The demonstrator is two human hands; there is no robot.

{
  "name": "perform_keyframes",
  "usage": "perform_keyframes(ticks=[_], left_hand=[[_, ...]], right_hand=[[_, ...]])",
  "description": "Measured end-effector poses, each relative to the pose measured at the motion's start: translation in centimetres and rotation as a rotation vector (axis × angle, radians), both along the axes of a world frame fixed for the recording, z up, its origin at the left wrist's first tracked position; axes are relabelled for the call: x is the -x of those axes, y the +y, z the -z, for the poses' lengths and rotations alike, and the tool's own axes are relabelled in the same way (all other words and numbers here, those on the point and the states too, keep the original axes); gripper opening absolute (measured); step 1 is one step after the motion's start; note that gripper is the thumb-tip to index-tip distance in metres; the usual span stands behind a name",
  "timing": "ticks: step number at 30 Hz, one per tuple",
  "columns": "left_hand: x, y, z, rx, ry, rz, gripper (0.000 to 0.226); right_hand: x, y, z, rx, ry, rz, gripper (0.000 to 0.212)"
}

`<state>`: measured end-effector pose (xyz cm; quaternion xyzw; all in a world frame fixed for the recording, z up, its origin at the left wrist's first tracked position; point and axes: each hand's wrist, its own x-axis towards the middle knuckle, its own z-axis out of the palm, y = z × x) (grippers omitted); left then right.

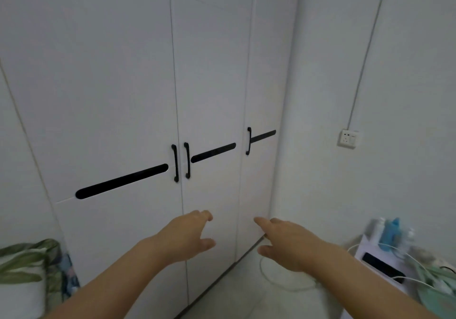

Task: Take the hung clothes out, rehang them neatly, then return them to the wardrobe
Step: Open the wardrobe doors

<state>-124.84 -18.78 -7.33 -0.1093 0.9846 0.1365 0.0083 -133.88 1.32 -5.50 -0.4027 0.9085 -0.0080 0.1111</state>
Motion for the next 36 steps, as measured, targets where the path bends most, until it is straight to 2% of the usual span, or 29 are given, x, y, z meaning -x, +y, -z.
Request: perform_keyframes(ticks=[5,13,24,32,36], left_hand=[[5.2,-3.0,0.1,0.014,-0.012,-0.075,0.059],[13.9,-11.0,0.2,0.031,0.025,-0.204,0.059],[21.1,-18.3,0.4,0.114,0.112,-0.439,0.049],[25.1,-19.7,2.8,0.036,0.298,-0.822,0.05],[26.8,-20.4,4.0,-0.089,0.431,-0.979,0.058]], right_hand=[[6.2,-3.0,0.7,-0.039,-0.014,-0.063,0.053],[16.7,-12.3,0.9,-0.049,0.084,-0.157,0.046],[26.3,-25.1,1.8,0.168,0.2,-0.406,0.029],[30.8,-31.7,3.6,0.26,0.141,-0.653,0.045],[31.7,-34.0,4.7,0.273,0.065,-0.751,0.058]])
